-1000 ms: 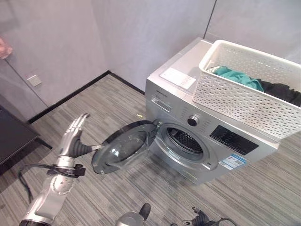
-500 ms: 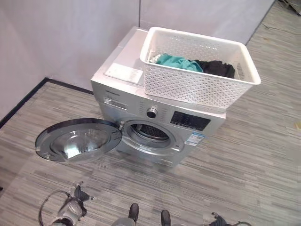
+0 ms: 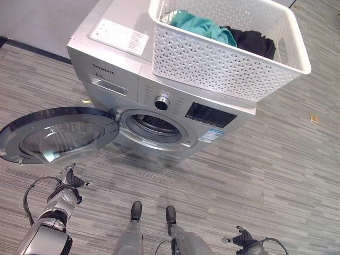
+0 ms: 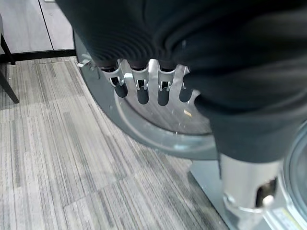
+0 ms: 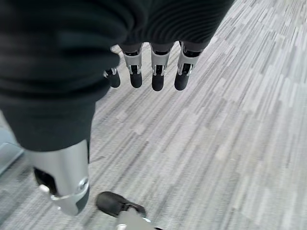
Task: Grab the laundry basket,head to the washer,open it,put in the laundry and shut it.
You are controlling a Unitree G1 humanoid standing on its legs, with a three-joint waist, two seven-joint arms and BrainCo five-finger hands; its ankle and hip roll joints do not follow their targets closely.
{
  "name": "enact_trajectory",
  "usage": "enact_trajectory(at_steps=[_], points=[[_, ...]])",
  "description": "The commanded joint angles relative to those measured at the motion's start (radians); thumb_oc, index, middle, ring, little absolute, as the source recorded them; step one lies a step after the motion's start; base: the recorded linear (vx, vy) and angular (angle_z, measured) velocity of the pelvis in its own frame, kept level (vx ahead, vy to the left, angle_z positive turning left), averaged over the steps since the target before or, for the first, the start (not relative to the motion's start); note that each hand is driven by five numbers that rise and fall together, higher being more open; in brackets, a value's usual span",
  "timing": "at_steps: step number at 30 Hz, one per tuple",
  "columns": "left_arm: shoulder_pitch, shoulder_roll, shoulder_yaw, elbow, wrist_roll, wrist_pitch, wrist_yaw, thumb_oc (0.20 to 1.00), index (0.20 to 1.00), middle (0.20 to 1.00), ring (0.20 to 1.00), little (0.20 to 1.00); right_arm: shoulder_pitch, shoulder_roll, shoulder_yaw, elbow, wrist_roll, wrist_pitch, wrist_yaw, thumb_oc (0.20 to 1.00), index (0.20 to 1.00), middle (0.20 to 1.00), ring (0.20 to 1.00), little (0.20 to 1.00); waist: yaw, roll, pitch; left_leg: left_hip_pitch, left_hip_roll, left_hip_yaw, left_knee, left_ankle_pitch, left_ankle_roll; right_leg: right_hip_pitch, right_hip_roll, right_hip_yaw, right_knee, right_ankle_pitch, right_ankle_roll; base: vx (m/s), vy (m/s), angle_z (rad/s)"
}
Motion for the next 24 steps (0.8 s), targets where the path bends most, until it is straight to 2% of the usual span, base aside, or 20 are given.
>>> enact_trajectory(at_steps=[1,7,16,17,18,21,23,24], points=[[0.025,0.015,0.009,0.030,-0.005,-0.003,0.028,1.000,1.000,1.000,1.000,1.000,0.046,-0.019,0.041,0.005,0.012,-0.010,0.004,1.000,1.000,1.000,1.000,1.000,0.029,0.016,-0.071,-0.038,0.010,-0.111,0.001,-0.050,-0.025,-0.061,-0.103,-0.002,-0.003,0.047,0.115,0.08,0.055,-0.04],[0.068,-0.013,0.019,0.013,-0.001,0.004,0.024,1.000,1.000,1.000,1.000,1.000,0.044,-0.031,0.032,-0.017,0.007,-0.011,0.002,1.000,1.000,1.000,1.000,1.000,0.032,0.040,-0.084,-0.010,0.002,-0.112,0.001,-0.061,-0.020,-0.035,-0.114,-0.011,-0.003,0.034,0.115,0.03,0.035,0.01],[0.131,-0.051,0.059,-0.010,-0.043,-0.008,0.029,1.000,1.000,1.000,1.000,1.000,0.047,-0.037,0.035,-0.023,-0.028,0.000,-0.001,1.000,1.000,1.000,1.000,1.000,0.044,0.056,-0.096,0.029,-0.006,-0.119,0.001,-0.069,-0.015,0.007,-0.127,-0.028,0.004,0.018,0.114,0.01,0.008,0.07],[0.199,-0.084,0.086,-0.106,-0.070,-0.019,0.053,1.000,1.000,1.000,1.000,1.000,0.066,-0.033,0.014,-0.020,-0.027,0.003,-0.011,1.000,1.000,1.000,1.000,1.000,0.054,0.074,-0.108,0.050,-0.006,-0.132,0.001,-0.070,-0.014,0.028,-0.129,-0.029,0.027,-0.002,0.109,0.04,-0.004,0.12],[0.200,-0.084,0.086,-0.107,-0.070,-0.019,0.053,1.000,1.000,1.000,1.000,1.000,0.066,-0.033,0.014,-0.020,-0.027,0.003,-0.011,1.000,1.000,1.000,1.000,1.000,0.054,0.074,-0.108,0.050,-0.006,-0.133,0.001,-0.070,-0.014,0.029,-0.129,-0.029,0.028,-0.002,0.108,0.04,-0.018,0.10],[0.321,-0.117,0.139,-0.344,-0.074,-0.011,0.063,1.000,1.000,1.000,1.000,1.000,0.086,-0.028,-0.024,-0.017,-0.026,0.007,-0.026,1.000,1.000,1.000,1.000,1.000,0.081,0.098,-0.126,0.070,-0.008,-0.158,0.008,-0.074,-0.012,0.059,-0.134,-0.047,0.043,-0.025,0.101,0.04,-0.038,0.26],[0.443,-0.136,0.195,-0.561,-0.123,-0.025,0.030,1.000,1.000,1.000,1.000,1.000,0.092,-0.027,-0.062,-0.023,-0.017,0.014,-0.041,1.000,1.000,1.000,1.000,1.000,0.102,0.120,-0.139,0.090,-0.011,-0.178,0.017,-0.078,-0.011,0.088,-0.138,-0.066,0.057,-0.043,0.094,0.03,-0.050,0.27],[0.482,-0.146,0.203,-0.613,-0.135,-0.029,0.012,1.000,1.000,1.000,1.000,1.000,0.088,-0.025,-0.082,-0.026,-0.006,0.018,-0.046,1.000,1.000,1.000,1.000,1.000,0.110,0.129,-0.147,0.099,-0.012,-0.185,0.023,-0.080,-0.010,0.100,-0.140,-0.072,0.063,-0.052,0.090,0.03,-0.056,0.28]])
